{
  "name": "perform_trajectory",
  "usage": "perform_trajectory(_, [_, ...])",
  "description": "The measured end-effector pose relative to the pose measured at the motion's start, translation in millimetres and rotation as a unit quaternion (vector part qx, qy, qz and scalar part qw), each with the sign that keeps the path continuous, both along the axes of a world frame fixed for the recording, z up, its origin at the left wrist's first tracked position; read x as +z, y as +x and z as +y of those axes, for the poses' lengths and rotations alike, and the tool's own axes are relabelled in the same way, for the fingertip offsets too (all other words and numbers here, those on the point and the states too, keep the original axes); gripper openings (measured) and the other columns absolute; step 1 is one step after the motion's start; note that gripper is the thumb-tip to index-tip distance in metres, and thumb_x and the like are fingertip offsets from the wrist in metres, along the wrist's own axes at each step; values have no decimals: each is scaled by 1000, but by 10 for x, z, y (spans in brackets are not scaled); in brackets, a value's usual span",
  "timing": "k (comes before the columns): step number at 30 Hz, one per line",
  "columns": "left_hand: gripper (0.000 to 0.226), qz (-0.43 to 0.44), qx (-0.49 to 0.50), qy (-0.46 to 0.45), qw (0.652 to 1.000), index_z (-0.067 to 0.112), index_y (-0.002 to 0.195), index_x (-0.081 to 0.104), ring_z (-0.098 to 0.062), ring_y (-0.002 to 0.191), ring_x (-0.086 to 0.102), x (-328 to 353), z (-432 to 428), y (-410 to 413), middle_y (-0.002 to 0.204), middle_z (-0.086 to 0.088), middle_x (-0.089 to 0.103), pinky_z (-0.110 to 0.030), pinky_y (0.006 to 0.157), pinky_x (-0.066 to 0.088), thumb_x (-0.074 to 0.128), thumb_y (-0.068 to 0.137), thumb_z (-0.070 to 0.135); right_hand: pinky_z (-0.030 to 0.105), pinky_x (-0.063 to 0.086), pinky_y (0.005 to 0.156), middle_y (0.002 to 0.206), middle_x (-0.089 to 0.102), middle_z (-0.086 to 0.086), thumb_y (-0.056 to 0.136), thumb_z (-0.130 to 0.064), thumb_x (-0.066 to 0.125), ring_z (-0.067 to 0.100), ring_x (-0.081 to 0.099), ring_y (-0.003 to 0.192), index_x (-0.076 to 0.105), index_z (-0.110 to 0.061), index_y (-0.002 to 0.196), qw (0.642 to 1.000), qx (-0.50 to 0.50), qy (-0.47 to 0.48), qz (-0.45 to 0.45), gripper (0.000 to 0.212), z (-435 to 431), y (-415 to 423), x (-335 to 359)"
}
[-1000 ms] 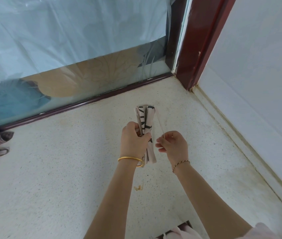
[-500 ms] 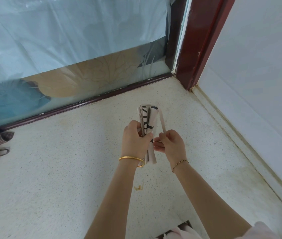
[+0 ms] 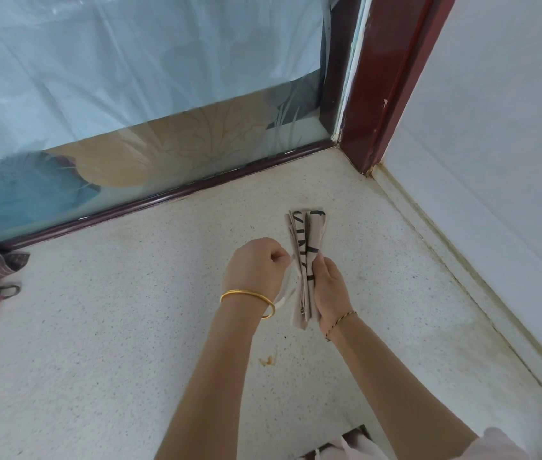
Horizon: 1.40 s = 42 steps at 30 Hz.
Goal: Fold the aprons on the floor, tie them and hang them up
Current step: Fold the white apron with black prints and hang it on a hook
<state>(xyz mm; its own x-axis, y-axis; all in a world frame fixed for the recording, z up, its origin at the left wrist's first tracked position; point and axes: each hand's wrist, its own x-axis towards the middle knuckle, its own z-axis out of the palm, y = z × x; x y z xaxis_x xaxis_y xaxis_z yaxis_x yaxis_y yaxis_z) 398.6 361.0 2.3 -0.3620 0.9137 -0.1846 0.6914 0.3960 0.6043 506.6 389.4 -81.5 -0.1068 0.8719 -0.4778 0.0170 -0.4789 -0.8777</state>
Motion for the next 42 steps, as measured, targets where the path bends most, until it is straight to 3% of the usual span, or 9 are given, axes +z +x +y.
perform_trajectory(4, [18,152,-33,-18,988,16,91,69,-20,96,51,71,-9,58,105,0,53,-29,81,45,54,92,26,31,46,73,81,53,2,100,-42,35,13,51,74,55,-15,93,1000,13,13,-15,34,-4,-4,-7])
perform_trajectory(6, [13,63,-18,3,998,9,83,63,-25,99,54,93,4,80,104,-5,60,-30,79,43,57,88,19,34,46,73,83,52,4,100,-41,35,15,51,75,54,-14,92,1000,10,16,-9,34,0,-16,-8])
perform_trajectory(10, [15,-169,62,38,983,9,72,47,-22,61,56,47,8,120,86,-17,64,-35,62,51,59,80,7,42,50,78,86,56,6,100,-41,35,19,54,78,55,-14,96,1000,11,23,-11,34,3,-32,-1])
perform_trajectory(15, [20,-286,91,34,953,12,69,51,-10,51,41,-27,-52,118,59,3,47,-21,52,39,67,80,9,43,49,79,86,55,8,100,-39,35,21,53,80,56,-9,100,1000,-11,16,-1,36,26,-22,-24])
perform_trajectory(19, [20,-335,120,42,934,9,75,53,-8,44,37,-88,-35,152,59,2,45,-17,43,34,70,81,18,45,50,82,91,56,12,100,-40,36,24,55,83,56,-10,102,1000,-12,19,6,36,25,-29,-5])
perform_trajectory(24, [49,-247,120,13,962,13,125,51,-13,80,54,-161,25,206,91,1,57,-24,70,46,66,83,34,50,52,88,106,63,16,99,-40,37,28,63,95,57,-16,102,999,-9,31,4,31,34,-20,23])
perform_trajectory(30, [24,-134,81,34,987,11,83,57,-5,57,45,-223,42,274,66,7,51,-16,49,33,58,90,34,50,53,86,95,63,11,100,-34,39,27,64,91,56,-18,93,998,11,55,4,25,16,-45,22])
perform_trajectory(36, [28,-80,87,41,992,15,75,52,-8,54,43,-248,57,280,63,7,48,-21,50,33,57,90,38,42,53,83,92,63,5,100,-34,39,20,62,87,57,-19,93,998,13,69,6,24,8,-29,45])
perform_trajectory(42, [29,-146,62,74,985,16,65,51,-6,50,38,-208,33,234,56,8,44,-18,49,33,60,88,32,44,53,81,97,65,14,99,-31,43,25,63,87,61,-15,98,998,4,36,51,25,21,-1,81])
